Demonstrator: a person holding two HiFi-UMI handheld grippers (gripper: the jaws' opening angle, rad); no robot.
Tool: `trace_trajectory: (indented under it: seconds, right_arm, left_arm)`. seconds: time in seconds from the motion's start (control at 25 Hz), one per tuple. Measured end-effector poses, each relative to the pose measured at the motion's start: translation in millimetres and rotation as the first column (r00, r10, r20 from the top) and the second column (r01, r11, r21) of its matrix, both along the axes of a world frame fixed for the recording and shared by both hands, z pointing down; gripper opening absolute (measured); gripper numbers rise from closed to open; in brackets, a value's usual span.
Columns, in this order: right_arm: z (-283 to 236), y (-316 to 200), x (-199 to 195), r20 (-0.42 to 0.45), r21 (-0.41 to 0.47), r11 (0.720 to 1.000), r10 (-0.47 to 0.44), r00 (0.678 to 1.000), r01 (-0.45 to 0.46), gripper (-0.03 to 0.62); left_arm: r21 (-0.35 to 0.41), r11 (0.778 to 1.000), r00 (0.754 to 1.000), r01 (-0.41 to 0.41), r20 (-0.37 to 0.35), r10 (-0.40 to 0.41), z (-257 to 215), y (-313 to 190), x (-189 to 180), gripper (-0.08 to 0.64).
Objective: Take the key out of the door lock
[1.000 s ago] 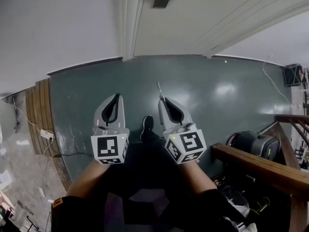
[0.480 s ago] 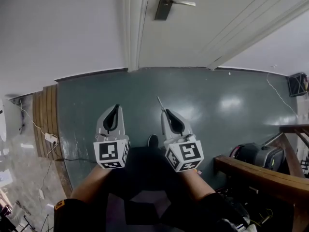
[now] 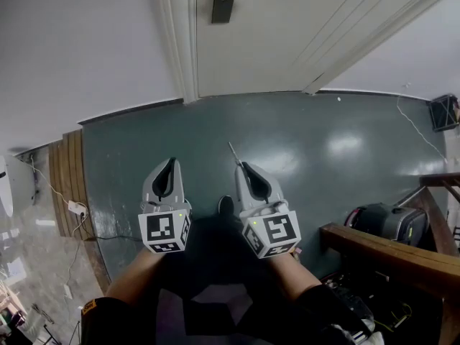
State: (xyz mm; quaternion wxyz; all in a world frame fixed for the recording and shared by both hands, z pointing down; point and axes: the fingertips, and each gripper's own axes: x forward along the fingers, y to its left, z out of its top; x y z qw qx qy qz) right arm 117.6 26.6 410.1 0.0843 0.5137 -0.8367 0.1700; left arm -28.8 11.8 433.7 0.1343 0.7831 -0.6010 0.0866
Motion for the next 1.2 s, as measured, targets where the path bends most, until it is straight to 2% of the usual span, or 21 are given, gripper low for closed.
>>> trace_trajectory:
  seconds: [0.32,1.2]
  right_arm:
    - [-5,13,1,-0.005,0.018,1.000,-0.001,1.000,0.001,0.015]
    - [-10,26,-9,-0.002,0.021,0.999,0.039,0.999,-0.039,0.015]
  left_arm:
    - [0.013,1.000,1.000,-0.015,-0.003,0.015,-4,9,7,0.018]
    - [0.017,0.998,0.998,-0.054,-0.018,0.054,-5,17,-4,0.018]
